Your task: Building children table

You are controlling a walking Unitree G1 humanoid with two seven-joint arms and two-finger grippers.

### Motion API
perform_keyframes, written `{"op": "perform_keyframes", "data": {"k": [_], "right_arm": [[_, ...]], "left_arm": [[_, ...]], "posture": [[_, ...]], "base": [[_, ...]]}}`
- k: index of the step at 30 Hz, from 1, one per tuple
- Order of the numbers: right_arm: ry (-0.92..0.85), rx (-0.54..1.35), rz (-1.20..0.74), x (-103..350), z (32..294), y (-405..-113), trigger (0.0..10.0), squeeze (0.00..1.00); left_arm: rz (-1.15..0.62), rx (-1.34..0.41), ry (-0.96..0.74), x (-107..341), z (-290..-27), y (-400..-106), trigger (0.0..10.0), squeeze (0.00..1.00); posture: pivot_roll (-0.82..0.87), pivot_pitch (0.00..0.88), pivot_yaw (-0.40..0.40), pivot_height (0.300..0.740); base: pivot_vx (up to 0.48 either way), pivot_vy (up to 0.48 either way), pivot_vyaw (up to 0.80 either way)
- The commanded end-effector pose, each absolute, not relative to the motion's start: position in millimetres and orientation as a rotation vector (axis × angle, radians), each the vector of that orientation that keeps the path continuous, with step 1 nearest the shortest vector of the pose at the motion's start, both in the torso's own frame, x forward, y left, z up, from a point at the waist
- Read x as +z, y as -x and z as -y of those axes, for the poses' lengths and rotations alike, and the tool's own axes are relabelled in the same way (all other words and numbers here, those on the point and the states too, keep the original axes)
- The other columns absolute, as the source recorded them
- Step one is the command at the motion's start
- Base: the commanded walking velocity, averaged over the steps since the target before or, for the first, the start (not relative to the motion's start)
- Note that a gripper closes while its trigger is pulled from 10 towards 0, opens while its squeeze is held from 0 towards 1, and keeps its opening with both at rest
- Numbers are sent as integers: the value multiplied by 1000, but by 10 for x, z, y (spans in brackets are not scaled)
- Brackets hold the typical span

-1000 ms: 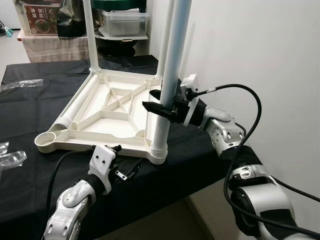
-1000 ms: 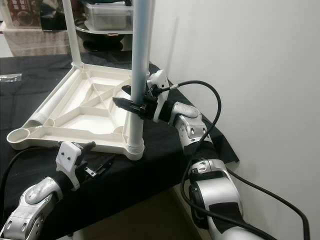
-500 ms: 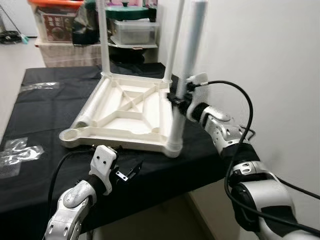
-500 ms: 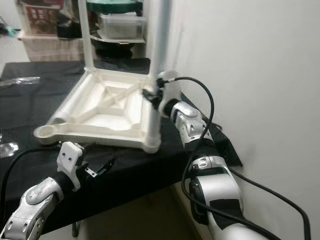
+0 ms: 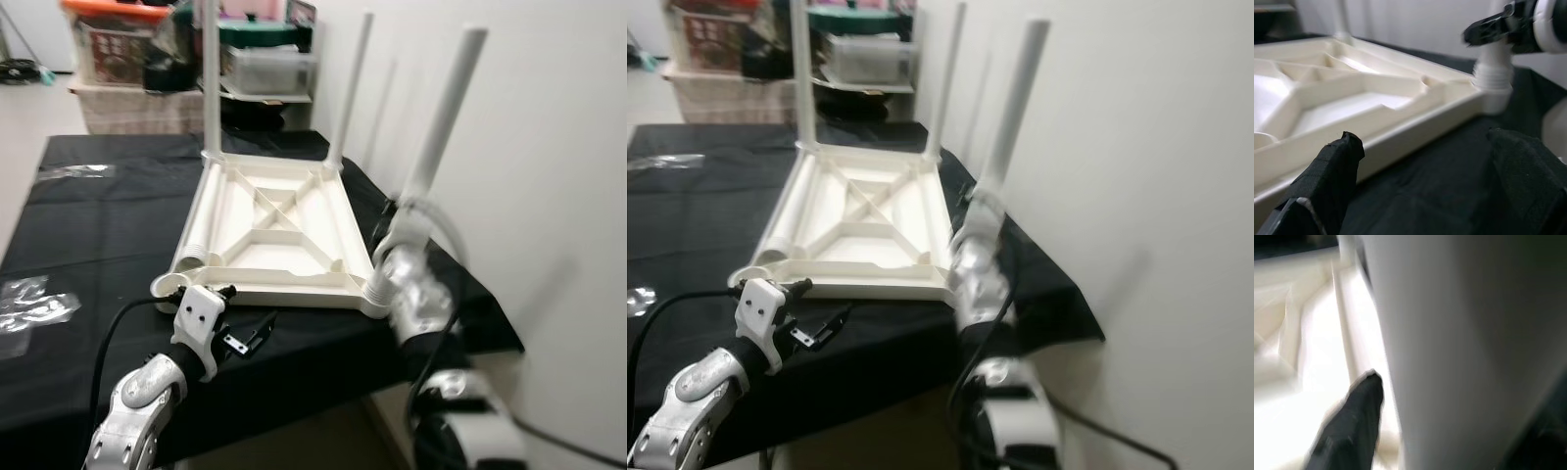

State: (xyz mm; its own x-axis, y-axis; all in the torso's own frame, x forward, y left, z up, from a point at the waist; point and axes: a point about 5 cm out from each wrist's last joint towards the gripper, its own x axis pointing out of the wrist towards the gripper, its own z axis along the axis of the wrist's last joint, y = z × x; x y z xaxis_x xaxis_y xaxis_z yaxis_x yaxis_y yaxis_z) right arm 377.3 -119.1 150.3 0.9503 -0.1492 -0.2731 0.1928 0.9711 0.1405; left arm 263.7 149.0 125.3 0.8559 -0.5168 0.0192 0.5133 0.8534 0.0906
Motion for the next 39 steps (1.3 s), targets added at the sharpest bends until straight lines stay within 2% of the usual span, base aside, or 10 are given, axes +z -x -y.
{"op": "perform_keyframes", "data": {"k": [1,9,13,24,25,26,27,28,36,39], "right_arm": [[-179,-86,-177,1792,1217,-3874,10000,0],[-322,227,39,2264,1326,-3896,10000,0],[-227,570,179,2573,1343,-3798,10000,0],[-78,895,73,2422,1265,-3828,10000,0],[-57,908,58,2385,1240,-3836,4588,0],[-44,928,49,2364,1230,-3835,2314,0],[-44,928,49,2364,1230,-3835,2314,0],[-38,948,17,2315,1208,-3835,0,0],[15,986,-40,2219,1265,-3811,0,0],[-71,627,-140,2085,1396,-3980,0,0]], "left_arm": [[23,-551,-78,1207,-1466,-2622,10000,0],[27,-550,-76,1215,-1466,-2626,10000,0],[28,-556,-76,1216,-1456,-2633,10000,0],[32,-564,-85,1232,-1454,-2655,10000,0],[33,-562,-86,1234,-1458,-2646,10000,0],[33,-561,-86,1234,-1463,-2639,10000,0],[33,-561,-86,1234,-1463,-2639,10000,0],[32,-559,-88,1231,-1473,-2624,10000,0],[30,-562,-89,1228,-1477,-2614,10000,0],[31,-566,-89,1228,-1466,-2626,10000,0]], "posture": [[62,0,-118,740],[62,0,-118,740],[58,0,-115,740],[81,0,-133,740],[90,0,-140,740],[90,0,-140,740],[90,0,-140,740],[96,0,-144,740],[89,0,-138,740],[78,0,-134,740]], "base": [[0,0,0],[0,0,0],[0,0,0],[0,0,0],[0,0,0],[0,0,0],[0,0,0],[0,0,0],[0,0,0],[0,0,0]]}}
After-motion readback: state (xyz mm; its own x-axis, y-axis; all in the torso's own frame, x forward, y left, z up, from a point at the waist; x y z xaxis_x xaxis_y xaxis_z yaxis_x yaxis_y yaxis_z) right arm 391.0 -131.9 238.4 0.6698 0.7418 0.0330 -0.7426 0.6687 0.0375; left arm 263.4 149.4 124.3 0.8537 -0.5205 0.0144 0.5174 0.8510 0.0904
